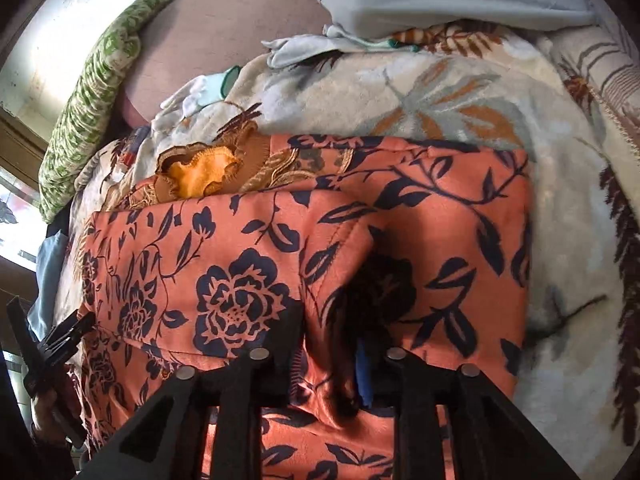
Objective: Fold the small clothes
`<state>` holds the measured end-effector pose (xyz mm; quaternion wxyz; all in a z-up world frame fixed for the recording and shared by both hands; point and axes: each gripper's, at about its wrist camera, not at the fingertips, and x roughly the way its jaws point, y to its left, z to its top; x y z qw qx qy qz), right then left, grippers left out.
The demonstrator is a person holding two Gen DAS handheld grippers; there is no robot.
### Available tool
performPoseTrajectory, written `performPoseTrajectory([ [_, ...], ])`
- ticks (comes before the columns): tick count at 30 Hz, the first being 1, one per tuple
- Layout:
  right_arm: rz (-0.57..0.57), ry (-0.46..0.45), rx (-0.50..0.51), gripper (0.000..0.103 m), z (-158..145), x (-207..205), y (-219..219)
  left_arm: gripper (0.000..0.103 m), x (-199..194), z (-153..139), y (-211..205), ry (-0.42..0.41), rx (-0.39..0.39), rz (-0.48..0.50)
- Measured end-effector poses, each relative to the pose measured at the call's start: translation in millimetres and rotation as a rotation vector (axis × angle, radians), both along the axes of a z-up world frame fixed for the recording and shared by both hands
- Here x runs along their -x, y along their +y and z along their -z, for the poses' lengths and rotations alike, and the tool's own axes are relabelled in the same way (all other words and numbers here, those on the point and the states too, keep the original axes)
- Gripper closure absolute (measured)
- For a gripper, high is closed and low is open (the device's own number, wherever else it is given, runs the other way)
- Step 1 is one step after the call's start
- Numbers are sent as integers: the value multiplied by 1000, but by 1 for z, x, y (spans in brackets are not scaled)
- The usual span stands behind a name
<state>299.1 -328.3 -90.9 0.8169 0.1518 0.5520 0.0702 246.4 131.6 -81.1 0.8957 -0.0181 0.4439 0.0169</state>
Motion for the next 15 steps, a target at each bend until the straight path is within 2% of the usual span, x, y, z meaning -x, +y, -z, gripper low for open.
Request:
performPoseTrajectory([
  [1, 14, -29, 11, 50, -11, 4, -4, 19, 1, -6, 1, -26, 3, -2],
  [3, 57, -107, -28, 35, -34, 12, -12, 19, -4, -1, -2, -1, -23, 4],
  [5, 73, -174, -118, 35, -52, 19, -12, 19, -13, 27, -7, 106, -113, -7],
  [6, 61, -198, -184, 33, -56, 22, -11, 18, -16, 42, -5, 141, -115, -7],
  [7, 43, -211, -263, 28, -57, 20, -7, 16, -13, 45, -1, 105, -85, -29],
  [9, 14, -177, -412, 24, -38, 10, -2, 16, -9, 43, 3, 116, -57, -56],
  [10, 29, -138, -433, 24, -23, 6, -2, 16, -7, 39, 4, 117, -47, -61],
  [11, 73, -76, -411, 24, -1, 1, -9, 16, -4, 35, 5, 115, -48, -58],
  [12, 138, -1, -409, 34, 22, -3, -19, 16, 1, 29, 6, 105, -59, -50],
  [14, 233, -24, -525, 36, 26, 4, -35, 16, 9, 22, 8, 63, -89, -42],
  [15, 237, -42, -497, 33, 15, 6, -33, 16, 8, 24, 9, 71, -97, -39],
])
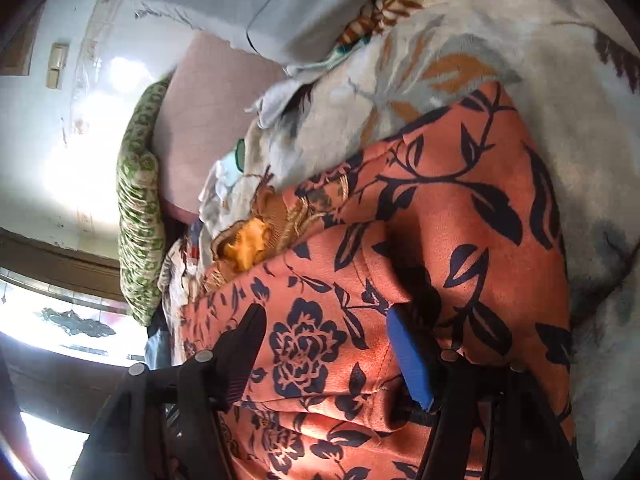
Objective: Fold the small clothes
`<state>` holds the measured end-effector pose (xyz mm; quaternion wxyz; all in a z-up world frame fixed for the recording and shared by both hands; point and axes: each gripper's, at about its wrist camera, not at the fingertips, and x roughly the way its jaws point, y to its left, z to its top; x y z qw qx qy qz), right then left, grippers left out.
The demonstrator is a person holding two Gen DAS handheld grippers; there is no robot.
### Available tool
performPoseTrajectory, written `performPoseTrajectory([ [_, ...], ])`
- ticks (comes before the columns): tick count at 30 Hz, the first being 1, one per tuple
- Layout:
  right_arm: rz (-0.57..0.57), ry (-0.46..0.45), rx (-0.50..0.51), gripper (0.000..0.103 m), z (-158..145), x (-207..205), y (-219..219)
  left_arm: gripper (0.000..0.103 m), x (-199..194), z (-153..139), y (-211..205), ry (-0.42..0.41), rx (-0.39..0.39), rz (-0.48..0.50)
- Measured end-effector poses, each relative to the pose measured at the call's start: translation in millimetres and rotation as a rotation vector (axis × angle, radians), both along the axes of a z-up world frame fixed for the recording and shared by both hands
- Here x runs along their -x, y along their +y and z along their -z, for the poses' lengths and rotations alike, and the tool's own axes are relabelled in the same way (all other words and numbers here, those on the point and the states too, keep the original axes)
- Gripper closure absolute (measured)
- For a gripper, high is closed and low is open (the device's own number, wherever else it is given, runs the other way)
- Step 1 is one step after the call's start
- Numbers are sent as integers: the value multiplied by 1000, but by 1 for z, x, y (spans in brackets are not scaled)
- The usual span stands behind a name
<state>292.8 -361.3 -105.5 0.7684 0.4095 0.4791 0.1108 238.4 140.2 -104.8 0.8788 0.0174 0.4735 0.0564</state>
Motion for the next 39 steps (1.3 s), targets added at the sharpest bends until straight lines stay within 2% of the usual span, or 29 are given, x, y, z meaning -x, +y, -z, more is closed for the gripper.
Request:
performPoseTrajectory([
  [1, -3, -27, 44, 27, -12, 1, 5, 16, -4, 5, 0, 30, 1, 0],
  [2, -23, -63, 50, 25, -21, -2, 12, 16, -7, 11, 2, 61, 11, -7],
  [4, -70, -110, 7, 25, -26, -14, 21, 16, -7, 15, 3, 68, 37, -20],
  [6, -73, -81, 52, 24, -9, -31, 22, 16, -2, 10, 2, 78, 42, -15],
  [7, -62, -16, 57, 26, 9, -39, 20, 16, 4, 4, 3, 67, 41, -5],
  [8, -23, -3, -7, 26, 16, -37, 12, 16, 12, -5, 4, 38, 35, 1],
  [10, 6, -34, -43, 25, -2, -34, 10, 16, 29, -20, 10, -5, 40, -6],
  [12, -38, -122, -50, 24, -25, -32, 19, 16, 48, -32, 21, -26, 86, -25],
  [14, -55, -164, -10, 19, -31, -39, 25, 16, 69, -42, 34, -24, 135, -68],
  [15, -48, -125, 39, 17, -19, -47, 24, 16, 82, -47, 41, -28, 170, -86],
  [16, -45, -38, 76, 20, 3, -55, 19, 16, 96, -51, 48, -35, 200, -108],
  [17, -32, -29, 23, 20, 17, -56, 14, 16, 111, -55, 55, -40, 225, -126],
  [18, 0, -67, 16, 21, 9, -50, 12, 16, 125, -58, 61, -47, 252, -138],
  [20, -34, -69, 31, 21, -13, -41, 19, 16, 152, -58, 71, -56, 290, -162],
  [22, -77, -117, 34, 20, -36, -17, 24, 16, 176, -53, 74, -27, 308, -162],
  [25, -151, -202, 31, 20, -72, 42, 18, 16, 207, -42, 70, 17, 305, -153],
  [27, -180, -223, 48, 20, -90, 85, 10, 16, 227, -36, 67, 44, 316, -138],
  [30, -223, -206, 43, 19, -104, 149, -11, 16, 246, -23, 63, 120, 340, -106],
  [32, -225, -174, 63, 18, -105, 189, -25, 16, 252, -16, 61, 152, 357, -84],
  [37, -187, -65, 70, 18, -77, 271, -53, 17, 252, -4, 61, 219, 399, -89],
  [39, -158, -50, 43, 18, -67, 292, -58, 39, 251, 2, 55, 265, 422, -56],
])
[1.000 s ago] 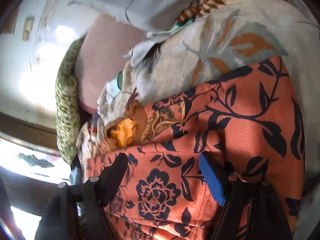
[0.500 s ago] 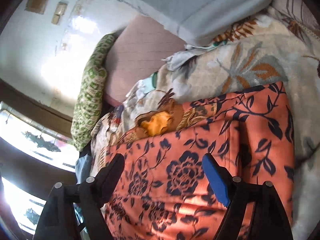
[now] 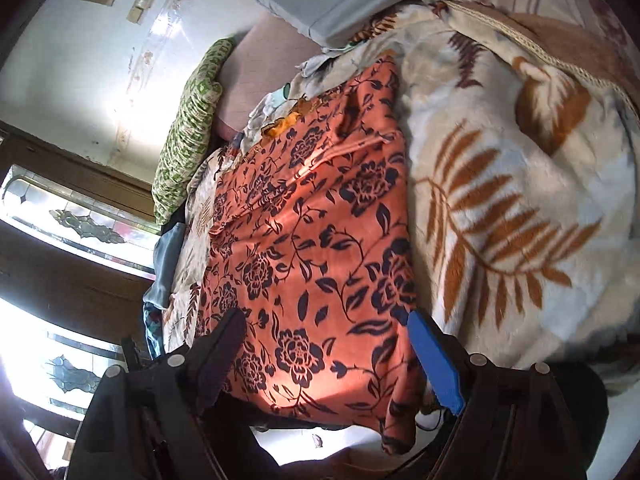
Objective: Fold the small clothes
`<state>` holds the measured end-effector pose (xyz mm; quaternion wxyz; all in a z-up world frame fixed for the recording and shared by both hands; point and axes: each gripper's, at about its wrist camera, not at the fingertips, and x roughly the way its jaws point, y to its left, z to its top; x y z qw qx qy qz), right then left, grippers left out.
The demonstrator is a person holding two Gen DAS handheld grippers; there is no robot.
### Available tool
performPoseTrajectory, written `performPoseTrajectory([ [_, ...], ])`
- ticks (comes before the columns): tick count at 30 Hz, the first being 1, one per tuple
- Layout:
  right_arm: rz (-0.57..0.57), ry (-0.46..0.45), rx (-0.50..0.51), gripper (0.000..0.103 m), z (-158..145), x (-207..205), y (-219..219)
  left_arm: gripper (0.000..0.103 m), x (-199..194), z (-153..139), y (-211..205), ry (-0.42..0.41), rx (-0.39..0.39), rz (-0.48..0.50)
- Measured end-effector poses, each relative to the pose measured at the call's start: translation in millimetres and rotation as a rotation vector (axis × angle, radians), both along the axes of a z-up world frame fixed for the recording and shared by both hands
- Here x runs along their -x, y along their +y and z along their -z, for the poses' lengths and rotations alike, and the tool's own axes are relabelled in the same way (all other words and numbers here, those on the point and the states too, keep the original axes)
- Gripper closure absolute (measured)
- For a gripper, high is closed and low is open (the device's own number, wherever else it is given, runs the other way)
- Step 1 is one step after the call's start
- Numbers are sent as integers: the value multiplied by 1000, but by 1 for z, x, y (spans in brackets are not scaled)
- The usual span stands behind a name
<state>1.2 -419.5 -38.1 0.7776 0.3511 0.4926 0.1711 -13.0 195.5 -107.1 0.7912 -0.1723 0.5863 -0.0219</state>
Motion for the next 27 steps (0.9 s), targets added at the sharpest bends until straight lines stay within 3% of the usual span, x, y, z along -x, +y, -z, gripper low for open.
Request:
performPoseTrajectory([
  [1, 14, 7, -12, 18, 4, 8, -1, 68, -1, 4, -3, 23, 0, 26],
  [2, 23, 14, -26, 18, 8, 15, -2, 88, -1, 9, -4, 45, -11, 30],
  [6, -11, 79, -30, 18, 23, 24, 11, 95, 1, 18, 16, 60, 116, -49],
  [10, -38, 161, 5, 18, 35, 30, 18, 96, 12, 12, 16, 7, 122, -29],
  [13, -72, 204, 16, 18, 43, 36, 22, 91, 16, 12, 15, -3, 117, -6],
  [15, -83, 225, 6, 18, 52, 38, 25, 73, 16, 15, 14, -2, 118, -6],
  [16, -85, 239, 0, 18, 57, 38, 28, 55, 16, 14, 13, -16, 140, -11],
  [17, -95, 256, -13, 18, 64, 38, 32, 28, 16, 13, 15, -22, 130, -31],
  [20, -128, 324, -3, 18, 84, 38, 48, 29, 9, 13, 12, -36, 104, -50],
  [21, -127, 329, 13, 18, 89, 38, 52, 36, 10, 14, 12, -35, 85, -48],
  [22, -121, 332, 19, 18, 93, 38, 54, 69, 8, 16, 11, -23, 48, -46],
  [23, -108, 338, 24, 18, 98, 38, 54, 89, 8, 17, 11, -9, 13, -41],
  [24, -97, 348, 36, 18, 102, 38, 55, 90, 8, 17, 13, -13, 35, -43],
  [25, -102, 357, 49, 22, 106, 38, 58, 95, 8, 16, 15, -18, 63, -45],
  [26, -111, 362, 61, 42, 108, 39, 59, 95, 9, 14, 17, -28, 61, -48],
  [27, -96, 363, 81, 83, 107, 41, 58, 95, 11, 10, 17, -42, 46, -48],
])
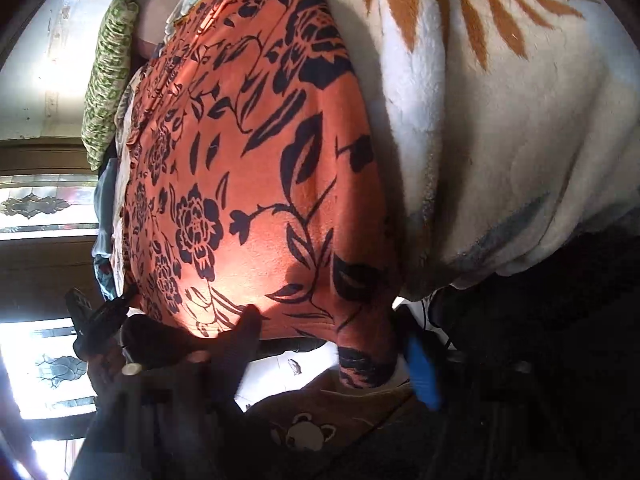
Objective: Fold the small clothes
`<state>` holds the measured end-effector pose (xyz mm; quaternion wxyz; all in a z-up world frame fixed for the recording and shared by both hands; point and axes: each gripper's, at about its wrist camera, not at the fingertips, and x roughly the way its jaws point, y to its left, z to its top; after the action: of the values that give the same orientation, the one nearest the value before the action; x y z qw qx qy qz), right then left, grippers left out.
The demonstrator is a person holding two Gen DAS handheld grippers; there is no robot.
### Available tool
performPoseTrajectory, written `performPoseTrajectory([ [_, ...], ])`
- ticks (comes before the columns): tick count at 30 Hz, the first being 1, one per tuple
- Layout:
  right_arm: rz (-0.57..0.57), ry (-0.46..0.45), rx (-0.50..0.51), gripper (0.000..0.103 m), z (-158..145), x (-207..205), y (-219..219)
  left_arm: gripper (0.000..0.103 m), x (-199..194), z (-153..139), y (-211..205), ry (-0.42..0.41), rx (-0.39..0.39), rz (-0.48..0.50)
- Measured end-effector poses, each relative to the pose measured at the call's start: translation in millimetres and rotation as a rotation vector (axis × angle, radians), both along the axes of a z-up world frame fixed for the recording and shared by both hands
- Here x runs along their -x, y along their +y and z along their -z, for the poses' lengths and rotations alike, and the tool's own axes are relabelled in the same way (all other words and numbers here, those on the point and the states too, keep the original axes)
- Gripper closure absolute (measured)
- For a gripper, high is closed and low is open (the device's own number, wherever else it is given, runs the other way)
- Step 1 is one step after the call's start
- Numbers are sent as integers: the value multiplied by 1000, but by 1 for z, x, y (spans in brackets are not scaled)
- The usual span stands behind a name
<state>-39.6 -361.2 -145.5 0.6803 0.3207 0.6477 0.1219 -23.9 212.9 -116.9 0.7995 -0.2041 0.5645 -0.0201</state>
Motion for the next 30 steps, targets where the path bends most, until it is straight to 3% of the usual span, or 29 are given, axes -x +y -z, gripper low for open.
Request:
performPoseTrajectory([
  [1, 14, -7, 18, 93, -3, 2, -3, 95, 2, -5, 0, -14, -9, -1],
  [4, 92, -104, 50, 94, -34, 14, -22, 95, 13, -29, -6, -91, -41, 20],
  [6, 121, -155, 101, 94, -57, 20, -33, 94, 10, -27, -7, -70, -40, 14],
  [9, 154, -81, 153, 91, -43, 20, -48, 89, -2, 4, -4, 61, -52, -14],
  [11, 141, -31, 124, 92, -34, 17, -49, 79, -3, 10, 2, 69, -2, -43],
  [12, 148, -48, 108, 86, -38, 16, -48, 74, -3, 8, 2, 70, 16, -38],
  [14, 149, -78, 65, 50, -46, 15, -45, 40, -4, 2, 2, 48, 25, -30],
  [15, 146, -99, 36, 26, -49, 13, -43, 34, -4, 0, 1, 36, -6, -31],
  [16, 134, -120, 19, 25, -51, 10, -40, 31, -6, -1, -1, 29, -47, -34],
  [19, 74, -55, 116, 25, -42, -1, -22, 32, -6, -2, -2, 13, -88, -29],
  [20, 62, -37, 114, 25, -38, -2, -17, 41, -7, -1, -4, 14, -100, -18],
  [22, 24, -11, 110, 25, -29, -6, -9, 72, -7, 5, -8, 44, -157, -5],
  [23, 7, -1, 113, 25, -23, -7, -5, 80, -8, 4, -8, 38, -152, -1],
  [24, -5, 17, 100, 32, -15, -10, -2, 91, -8, 3, -9, 36, -141, 16],
  [25, -9, 38, 67, 69, -6, -11, 0, 95, -7, -1, -10, 27, -142, 28],
  [26, -5, 55, 26, 90, 1, -10, 0, 96, -6, -6, -11, 13, -148, 37],
  [27, -3, 52, -2, 94, 2, -9, 0, 96, -5, -11, -13, -3, -148, 45],
  [30, 27, -22, -80, 95, -15, -4, -6, 96, -2, -30, -12, -51, -116, 55],
])
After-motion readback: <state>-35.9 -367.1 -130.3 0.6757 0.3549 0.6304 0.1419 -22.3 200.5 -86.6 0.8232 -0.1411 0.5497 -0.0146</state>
